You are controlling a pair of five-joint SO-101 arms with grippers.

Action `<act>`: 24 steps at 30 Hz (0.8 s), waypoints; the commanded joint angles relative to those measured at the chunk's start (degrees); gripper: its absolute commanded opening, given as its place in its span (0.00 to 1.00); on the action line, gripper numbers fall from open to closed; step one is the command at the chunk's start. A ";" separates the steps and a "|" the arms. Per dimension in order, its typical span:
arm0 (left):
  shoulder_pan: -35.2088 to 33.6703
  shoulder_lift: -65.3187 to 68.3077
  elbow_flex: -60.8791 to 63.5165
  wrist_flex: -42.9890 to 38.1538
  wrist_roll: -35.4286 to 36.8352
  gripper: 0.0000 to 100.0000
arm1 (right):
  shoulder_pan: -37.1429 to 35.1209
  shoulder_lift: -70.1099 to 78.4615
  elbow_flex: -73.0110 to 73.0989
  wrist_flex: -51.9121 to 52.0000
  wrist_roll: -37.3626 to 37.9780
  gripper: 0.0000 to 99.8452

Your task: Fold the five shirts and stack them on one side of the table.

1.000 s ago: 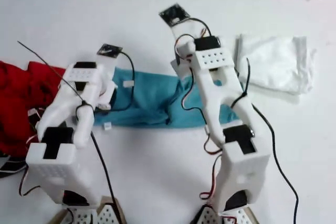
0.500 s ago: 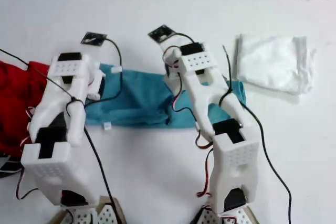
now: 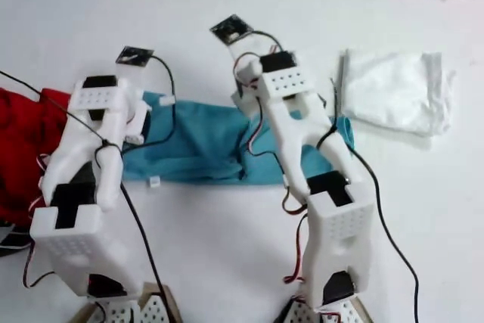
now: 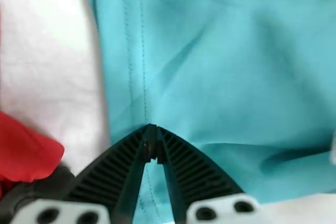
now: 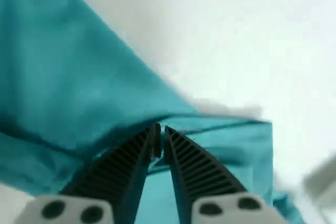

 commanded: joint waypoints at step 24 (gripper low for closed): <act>-0.53 -0.35 -2.15 1.49 0.09 0.03 | -0.75 8.66 -19.96 15.43 0.00 0.02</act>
